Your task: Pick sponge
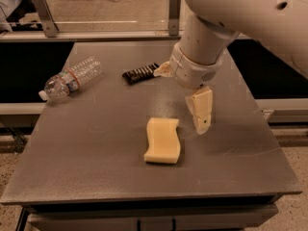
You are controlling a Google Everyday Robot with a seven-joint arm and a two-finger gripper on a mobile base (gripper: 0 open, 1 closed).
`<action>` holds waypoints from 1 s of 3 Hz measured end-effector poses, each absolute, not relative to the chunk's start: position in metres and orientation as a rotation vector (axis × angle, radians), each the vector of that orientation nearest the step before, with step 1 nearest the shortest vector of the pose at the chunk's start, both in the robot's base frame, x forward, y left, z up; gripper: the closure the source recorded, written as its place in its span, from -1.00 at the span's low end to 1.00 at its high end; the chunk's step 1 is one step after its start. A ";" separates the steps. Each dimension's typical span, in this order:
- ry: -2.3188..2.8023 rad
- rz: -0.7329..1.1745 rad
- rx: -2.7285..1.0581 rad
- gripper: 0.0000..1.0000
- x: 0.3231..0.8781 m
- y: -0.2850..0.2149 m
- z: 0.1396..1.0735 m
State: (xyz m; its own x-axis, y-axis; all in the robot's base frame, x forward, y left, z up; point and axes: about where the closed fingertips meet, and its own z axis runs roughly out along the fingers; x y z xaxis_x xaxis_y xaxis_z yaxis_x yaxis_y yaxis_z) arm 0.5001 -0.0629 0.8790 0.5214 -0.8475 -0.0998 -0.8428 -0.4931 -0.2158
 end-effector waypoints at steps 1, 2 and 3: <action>1.199 -0.060 -2.629 -1.00 0.487 -0.054 0.864; 0.881 -0.125 -2.784 -1.00 0.467 -0.033 0.855; 0.582 -0.136 -2.911 -1.00 0.454 -0.016 0.851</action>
Offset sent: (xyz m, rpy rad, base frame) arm -0.0553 0.0552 -0.0346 -0.1565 -0.1543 0.7180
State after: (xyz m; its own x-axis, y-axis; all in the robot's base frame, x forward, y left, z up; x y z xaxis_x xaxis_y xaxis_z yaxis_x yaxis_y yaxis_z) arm 0.4537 -0.0157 0.8507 0.9198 -0.3884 0.0558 -0.3730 -0.9096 -0.1831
